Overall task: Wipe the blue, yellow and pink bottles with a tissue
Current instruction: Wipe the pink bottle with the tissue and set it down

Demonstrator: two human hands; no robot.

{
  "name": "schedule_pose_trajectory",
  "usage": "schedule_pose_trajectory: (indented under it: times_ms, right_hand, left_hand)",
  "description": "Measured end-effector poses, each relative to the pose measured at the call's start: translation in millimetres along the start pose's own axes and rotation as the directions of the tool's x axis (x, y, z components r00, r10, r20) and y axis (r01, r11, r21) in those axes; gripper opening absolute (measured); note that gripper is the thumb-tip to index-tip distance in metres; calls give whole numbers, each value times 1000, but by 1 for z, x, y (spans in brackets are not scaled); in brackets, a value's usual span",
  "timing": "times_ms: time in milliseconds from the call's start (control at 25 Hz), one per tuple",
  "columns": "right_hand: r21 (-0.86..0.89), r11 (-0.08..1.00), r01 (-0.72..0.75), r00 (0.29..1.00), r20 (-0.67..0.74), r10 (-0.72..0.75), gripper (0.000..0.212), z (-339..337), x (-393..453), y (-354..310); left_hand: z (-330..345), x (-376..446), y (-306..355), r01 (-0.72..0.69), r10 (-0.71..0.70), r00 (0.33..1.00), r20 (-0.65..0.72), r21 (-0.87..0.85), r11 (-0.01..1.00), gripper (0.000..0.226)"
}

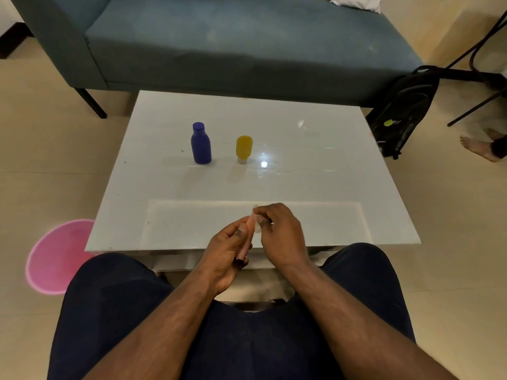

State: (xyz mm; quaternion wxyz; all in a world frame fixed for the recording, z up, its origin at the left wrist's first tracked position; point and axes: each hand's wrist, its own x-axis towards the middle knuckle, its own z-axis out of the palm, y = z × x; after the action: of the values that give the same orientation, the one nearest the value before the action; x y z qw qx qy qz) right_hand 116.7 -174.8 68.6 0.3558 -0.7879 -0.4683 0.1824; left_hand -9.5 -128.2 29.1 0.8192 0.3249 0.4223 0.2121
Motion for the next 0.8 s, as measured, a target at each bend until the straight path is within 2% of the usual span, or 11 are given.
schedule_pose_trajectory:
  times_ms: [80,200,240,400,600,800]
  right_hand:
    - [8,1000,29,1000,7,-29,21,1,-2,0]
    - [19,997,-81,996,-45,82,24,-6,6,4]
    - [0,997,-71,997,-27,71,25,-5,4,2]
    - [-50,992,115,991,80,-111,24,4,-9,-10]
    - [-46,999,10,1000,6,-9,23,-1,5,-11]
    - [-26,997,78,990,118,-74,22,1,-15,-18]
  left_hand:
    - [-2,2,0,5,-5,1000,12,-38,999,27]
    - [-2,3,0,37,-35,999,37,-64,997,30]
    - [-3,4,-1,48,-46,998,41,-70,996,31]
    - [-6,7,0,61,-56,997,52,-110,992,37]
    - [-2,5,3,81,-71,995,74,-143,986,54]
    - [-3,6,7,89,-77,995,58,-250,964,39]
